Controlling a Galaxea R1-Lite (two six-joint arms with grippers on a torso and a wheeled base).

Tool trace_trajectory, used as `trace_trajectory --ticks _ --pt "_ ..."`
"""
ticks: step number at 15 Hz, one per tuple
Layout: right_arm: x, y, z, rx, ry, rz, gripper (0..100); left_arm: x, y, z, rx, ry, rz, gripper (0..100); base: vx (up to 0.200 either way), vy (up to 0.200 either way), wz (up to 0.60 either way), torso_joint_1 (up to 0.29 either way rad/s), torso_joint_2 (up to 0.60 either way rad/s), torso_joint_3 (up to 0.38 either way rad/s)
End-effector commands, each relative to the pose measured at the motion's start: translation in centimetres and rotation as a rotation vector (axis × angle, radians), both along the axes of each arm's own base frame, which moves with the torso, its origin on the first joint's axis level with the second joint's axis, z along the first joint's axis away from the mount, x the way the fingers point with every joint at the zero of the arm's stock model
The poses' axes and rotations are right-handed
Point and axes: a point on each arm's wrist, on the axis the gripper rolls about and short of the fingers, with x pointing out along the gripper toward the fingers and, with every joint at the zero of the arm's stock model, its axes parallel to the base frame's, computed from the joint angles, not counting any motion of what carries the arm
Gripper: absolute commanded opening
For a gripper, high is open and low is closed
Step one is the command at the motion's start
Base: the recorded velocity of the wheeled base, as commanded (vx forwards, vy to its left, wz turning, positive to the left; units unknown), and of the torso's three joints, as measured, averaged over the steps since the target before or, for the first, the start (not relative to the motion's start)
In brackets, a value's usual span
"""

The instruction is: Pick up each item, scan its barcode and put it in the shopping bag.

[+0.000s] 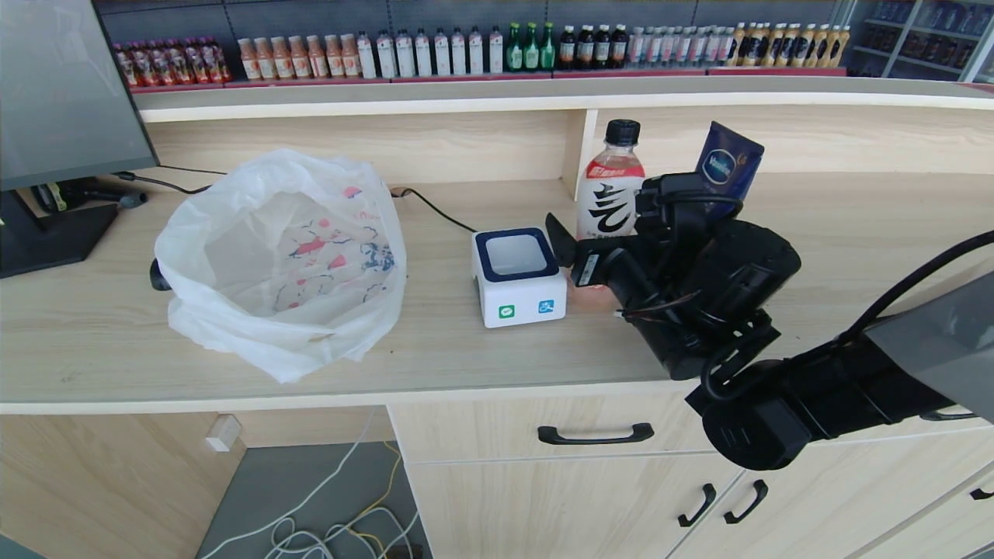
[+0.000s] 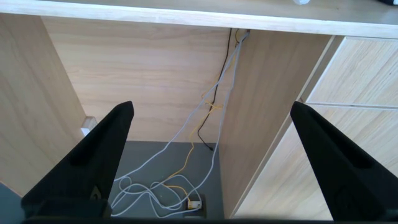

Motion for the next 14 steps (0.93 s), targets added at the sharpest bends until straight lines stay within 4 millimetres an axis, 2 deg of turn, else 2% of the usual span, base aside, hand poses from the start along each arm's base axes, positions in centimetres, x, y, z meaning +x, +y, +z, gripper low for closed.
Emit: trace_trajectory --ticks 1,6,7,14 --pt "0.03 0.04 0.09 0.001 -0.003 0.000 100 0.00 0.00 0.00 0.000 0.000 0.000 100 0.000 0.000 0.00 0.000 0.00 0.000" --pt "0.29 -0.07 0.00 0.001 -0.004 -0.005 100 0.00 0.00 0.00 0.000 0.000 0.000 100 0.000 0.000 0.00 0.000 0.00 0.000" --pt "0.32 -0.12 0.00 0.004 -0.003 -0.007 0 0.00 0.00 0.00 0.000 0.000 0.000 100 0.000 0.000 0.00 0.000 0.00 0.000" --pt "0.29 -0.57 0.57 0.015 -0.021 -0.013 0 0.00 0.00 0.00 0.000 0.000 -0.002 100 0.000 0.000 0.00 0.000 0.00 0.000"
